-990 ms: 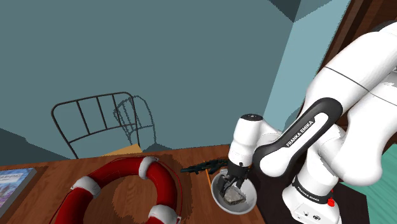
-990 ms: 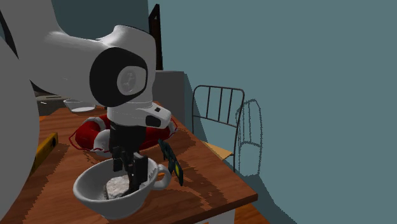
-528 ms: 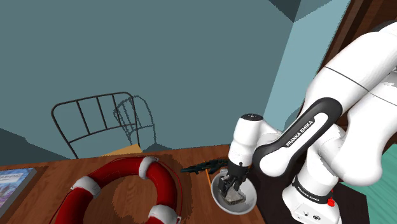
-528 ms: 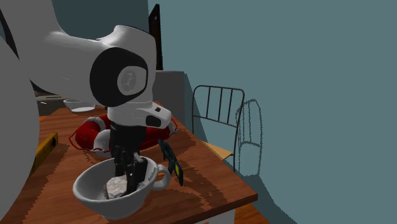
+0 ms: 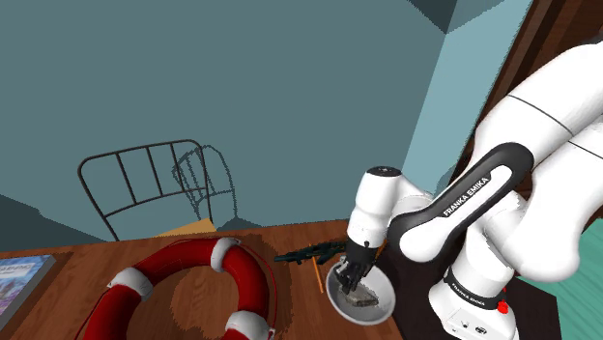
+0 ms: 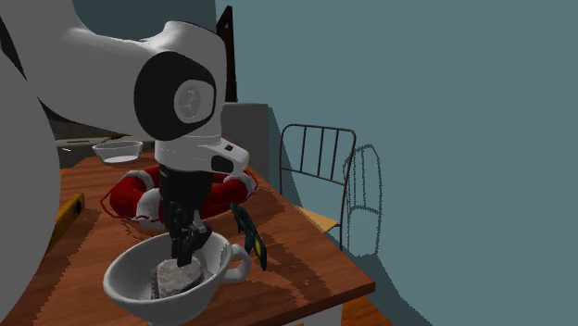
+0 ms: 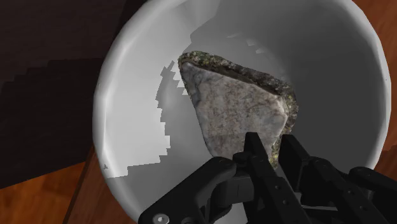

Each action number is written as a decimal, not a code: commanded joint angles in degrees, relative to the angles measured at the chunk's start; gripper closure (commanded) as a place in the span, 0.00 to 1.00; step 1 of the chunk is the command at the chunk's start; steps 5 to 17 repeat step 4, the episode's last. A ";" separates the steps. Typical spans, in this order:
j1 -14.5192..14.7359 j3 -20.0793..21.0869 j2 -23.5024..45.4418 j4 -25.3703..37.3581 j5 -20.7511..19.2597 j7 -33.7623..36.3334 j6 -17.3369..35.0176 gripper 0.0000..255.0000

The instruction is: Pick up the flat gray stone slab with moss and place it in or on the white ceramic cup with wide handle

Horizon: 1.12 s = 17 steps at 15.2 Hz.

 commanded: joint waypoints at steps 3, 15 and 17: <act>-1.59 0.68 -4.83 0.05 -2.72 2.40 -5.39 1.00; -1.91 0.78 -5.97 0.19 -3.26 2.87 -6.66 1.00; -1.91 0.78 -5.97 0.19 -3.26 2.87 -6.66 1.00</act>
